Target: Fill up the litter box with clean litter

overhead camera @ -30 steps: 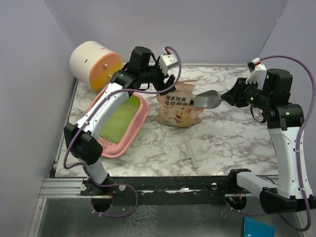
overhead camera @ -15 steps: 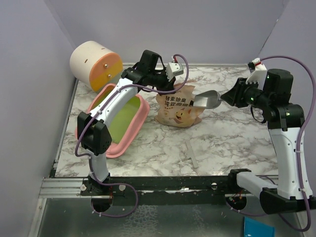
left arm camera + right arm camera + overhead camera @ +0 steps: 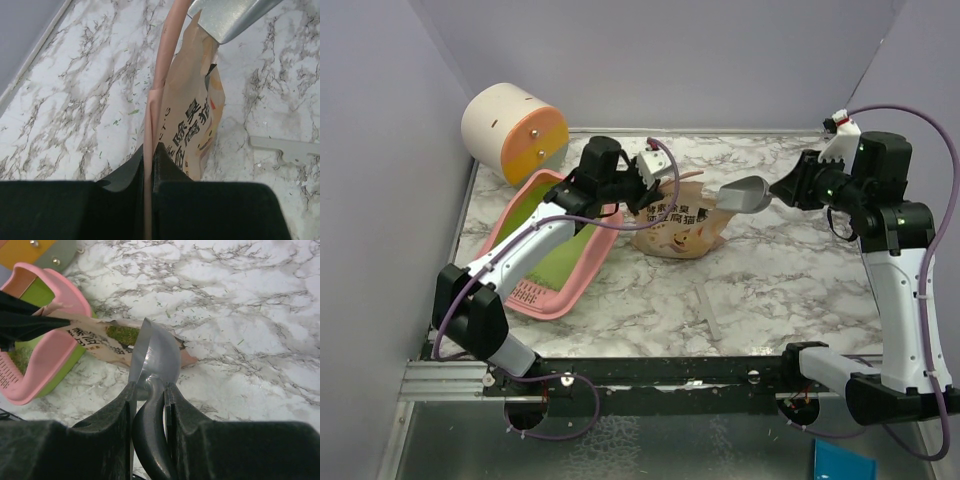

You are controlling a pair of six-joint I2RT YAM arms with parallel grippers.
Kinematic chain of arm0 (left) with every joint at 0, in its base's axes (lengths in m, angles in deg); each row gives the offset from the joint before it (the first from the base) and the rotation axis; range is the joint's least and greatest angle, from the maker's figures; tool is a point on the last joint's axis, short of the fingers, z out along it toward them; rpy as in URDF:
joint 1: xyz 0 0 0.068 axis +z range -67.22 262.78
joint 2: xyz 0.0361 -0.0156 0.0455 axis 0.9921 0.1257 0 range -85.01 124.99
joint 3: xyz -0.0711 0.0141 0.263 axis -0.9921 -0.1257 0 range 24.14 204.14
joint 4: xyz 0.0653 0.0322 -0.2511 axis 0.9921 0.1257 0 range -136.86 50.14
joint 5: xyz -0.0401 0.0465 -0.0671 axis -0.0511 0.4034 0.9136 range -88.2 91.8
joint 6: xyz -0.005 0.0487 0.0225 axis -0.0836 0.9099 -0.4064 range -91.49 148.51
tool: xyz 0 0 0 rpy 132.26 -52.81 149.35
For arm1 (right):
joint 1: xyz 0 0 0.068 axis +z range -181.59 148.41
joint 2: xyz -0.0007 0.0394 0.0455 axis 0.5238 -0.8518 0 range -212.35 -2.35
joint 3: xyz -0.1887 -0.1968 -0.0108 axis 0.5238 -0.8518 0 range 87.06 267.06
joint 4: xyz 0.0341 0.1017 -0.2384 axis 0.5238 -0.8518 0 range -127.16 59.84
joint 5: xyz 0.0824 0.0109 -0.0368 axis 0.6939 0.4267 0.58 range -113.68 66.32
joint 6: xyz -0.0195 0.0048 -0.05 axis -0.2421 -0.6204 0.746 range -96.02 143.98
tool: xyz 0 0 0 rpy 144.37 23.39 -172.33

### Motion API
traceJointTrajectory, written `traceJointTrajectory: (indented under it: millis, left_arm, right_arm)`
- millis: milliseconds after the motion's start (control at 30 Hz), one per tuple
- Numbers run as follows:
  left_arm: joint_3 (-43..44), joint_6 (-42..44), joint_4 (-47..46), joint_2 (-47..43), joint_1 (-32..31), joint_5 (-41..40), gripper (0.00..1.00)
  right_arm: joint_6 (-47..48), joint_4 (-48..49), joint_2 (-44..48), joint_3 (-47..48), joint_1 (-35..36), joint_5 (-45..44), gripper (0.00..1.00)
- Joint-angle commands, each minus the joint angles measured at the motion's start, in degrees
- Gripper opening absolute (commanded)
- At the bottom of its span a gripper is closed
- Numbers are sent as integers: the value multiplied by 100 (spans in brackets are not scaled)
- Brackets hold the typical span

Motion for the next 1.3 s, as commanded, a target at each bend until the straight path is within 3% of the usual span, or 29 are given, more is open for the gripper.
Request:
traceJointTrajectory:
  millis: [0,500,800,1033,1267]
  left_arm:
    - [-637,-369,-1933,-708,-98,-453,0]
    - [-1056,-287,-2409,-710,-862,-903,0]
    - [-1198,-325,-2579,-874,-1009,-1081,0]
    - [-1350,-323,-2660,-963,-1011,-1164,0]
    - [-1472,-350,-2854,-999,-1011,-1294,0]
  right_arm:
    - [-50,530,11,-113,28,-392,1]
    - [-36,755,-59,-371,75,-93,1]
    - [3,799,-462,-522,679,-20,1]
    - [87,408,-834,-231,1264,-521,1]
    - [160,-283,-802,667,1360,-972,1]
